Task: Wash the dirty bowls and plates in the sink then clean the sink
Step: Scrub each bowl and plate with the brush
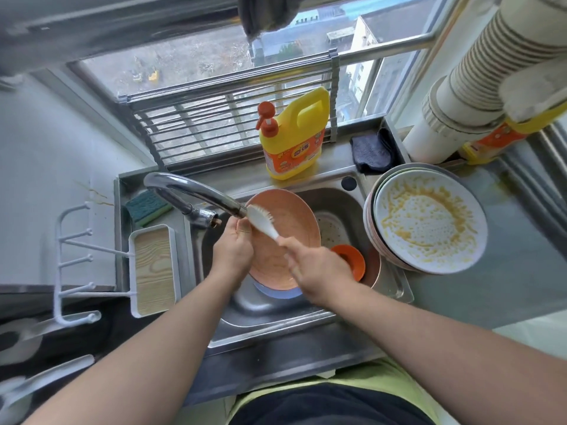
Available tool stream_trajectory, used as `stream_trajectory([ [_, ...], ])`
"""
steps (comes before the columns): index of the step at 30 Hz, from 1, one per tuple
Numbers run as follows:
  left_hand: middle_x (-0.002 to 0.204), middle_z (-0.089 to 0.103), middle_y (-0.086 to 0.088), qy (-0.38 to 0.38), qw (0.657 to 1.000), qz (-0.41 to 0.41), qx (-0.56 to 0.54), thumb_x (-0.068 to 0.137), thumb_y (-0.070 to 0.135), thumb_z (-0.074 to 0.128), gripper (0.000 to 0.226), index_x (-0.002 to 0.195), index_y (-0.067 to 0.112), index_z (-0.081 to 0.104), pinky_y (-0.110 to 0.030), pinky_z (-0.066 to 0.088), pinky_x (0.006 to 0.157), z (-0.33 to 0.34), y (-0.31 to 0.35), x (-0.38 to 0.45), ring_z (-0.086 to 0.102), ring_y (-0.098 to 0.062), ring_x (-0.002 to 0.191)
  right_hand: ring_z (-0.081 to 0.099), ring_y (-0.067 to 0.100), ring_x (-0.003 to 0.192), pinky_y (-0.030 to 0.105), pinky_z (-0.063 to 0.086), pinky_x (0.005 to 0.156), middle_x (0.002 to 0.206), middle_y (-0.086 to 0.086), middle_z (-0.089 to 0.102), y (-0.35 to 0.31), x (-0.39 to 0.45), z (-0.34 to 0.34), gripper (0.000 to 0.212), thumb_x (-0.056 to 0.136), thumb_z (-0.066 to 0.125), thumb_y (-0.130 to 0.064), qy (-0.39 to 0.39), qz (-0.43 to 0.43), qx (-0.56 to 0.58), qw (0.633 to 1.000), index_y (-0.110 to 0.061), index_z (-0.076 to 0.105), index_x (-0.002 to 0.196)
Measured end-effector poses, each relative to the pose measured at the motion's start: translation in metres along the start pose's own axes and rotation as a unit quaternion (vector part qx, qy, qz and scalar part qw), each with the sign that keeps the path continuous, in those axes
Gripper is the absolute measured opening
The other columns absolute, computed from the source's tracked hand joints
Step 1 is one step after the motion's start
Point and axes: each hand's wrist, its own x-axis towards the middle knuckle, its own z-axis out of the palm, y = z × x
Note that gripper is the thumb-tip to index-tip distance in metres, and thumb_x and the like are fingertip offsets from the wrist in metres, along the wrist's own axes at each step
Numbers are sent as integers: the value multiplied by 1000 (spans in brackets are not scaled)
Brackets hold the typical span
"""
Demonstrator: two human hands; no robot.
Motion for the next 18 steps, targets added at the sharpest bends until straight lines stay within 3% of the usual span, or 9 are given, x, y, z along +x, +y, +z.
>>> stream_trajectory([
  [2,104,73,6,15,996,-57,-65,95,77,47,43,114,41,64,-42,56,94,0,-12,17,69,-19,101,66,39,96,41,47,73,106,14,71,-10,-20,15,34,110,34,-45,-44,-20,42,998,-49,34,144],
  [4,118,74,3,37,987,-99,-124,85,91,47,64,126,43,62,-50,55,102,-3,-23,33,70,-25,113,64,40,97,42,47,75,103,14,71,-6,-41,28,34,110,34,-46,-85,-33,51,995,-47,36,144],
  [8,113,73,2,44,978,-94,-180,92,74,56,55,123,30,67,-36,55,92,-16,3,15,68,-16,100,67,39,99,45,54,78,104,10,72,38,-60,30,34,108,32,-51,-116,24,-21,993,-53,32,142],
  [11,114,75,3,46,984,-80,-150,57,106,44,97,119,36,70,-43,57,97,-15,-5,11,70,-21,106,69,38,100,43,54,76,110,8,72,72,-54,11,35,109,29,-52,-96,94,-65,989,-58,32,143],
  [12,114,76,3,55,987,-79,-132,54,111,38,101,117,39,70,-47,57,99,-12,-14,12,69,-23,108,69,39,99,43,54,76,111,10,72,77,-47,4,34,109,28,-52,-77,111,-67,989,-57,32,143],
  [15,117,74,5,23,988,-94,-122,61,109,35,86,110,47,69,-49,55,102,0,-14,-4,67,-23,113,68,41,100,45,53,78,113,13,72,65,-15,-10,30,110,24,-50,7,143,-22,989,-55,31,139],
  [18,114,72,5,-4,973,-112,-202,85,86,38,63,122,41,63,-48,56,100,14,9,-23,67,-23,113,67,35,94,41,50,77,104,11,72,20,11,-3,29,111,30,-46,11,100,89,991,-47,42,137],
])
